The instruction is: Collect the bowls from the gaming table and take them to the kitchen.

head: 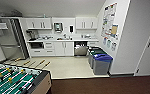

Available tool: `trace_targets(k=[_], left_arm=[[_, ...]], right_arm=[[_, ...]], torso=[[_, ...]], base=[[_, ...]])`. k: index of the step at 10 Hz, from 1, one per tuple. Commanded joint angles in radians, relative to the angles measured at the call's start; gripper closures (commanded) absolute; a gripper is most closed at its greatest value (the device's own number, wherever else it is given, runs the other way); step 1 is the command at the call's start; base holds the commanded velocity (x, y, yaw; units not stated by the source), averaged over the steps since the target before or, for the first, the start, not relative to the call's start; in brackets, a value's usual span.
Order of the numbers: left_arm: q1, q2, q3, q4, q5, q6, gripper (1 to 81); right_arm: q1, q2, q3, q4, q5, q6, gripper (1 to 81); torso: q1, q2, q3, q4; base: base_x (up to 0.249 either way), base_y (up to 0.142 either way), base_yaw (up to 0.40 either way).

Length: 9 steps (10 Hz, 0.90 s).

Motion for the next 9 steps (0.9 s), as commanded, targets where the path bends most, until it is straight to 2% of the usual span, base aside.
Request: trace_targets(k=[1, 3, 9], left_arm=[[-0.046, -0.011, 0.018, 0.012, 0.050, 0.010, 81.1], [-0.043, -0.011, 0.015, 0.012, 0.050, 0.010, 81.1], [-0.046, -0.009, 0.015, 0.012, 0.050, 0.010, 81.1]], right_arm=[[0.030, -0.046, 0.021, -0.023, -0.037, -0.002, 81.1], [0.030, -0.045, 0.019, -0.023, -0.037, -0.002, 81.1], [0.028, -0.045, 0.019, -0.023, -0.037, -0.002, 81.1]], torso=[[0.000, 0.000, 0.000, 0.000], [0.000, 0.000, 0.000, 0.000], [0.000, 0.000, 0.000, 0.000]], base=[[0.247, -0.113, 0.000], [0.249, -0.087, 0.000], [0.253, 0.000, 0.000]])
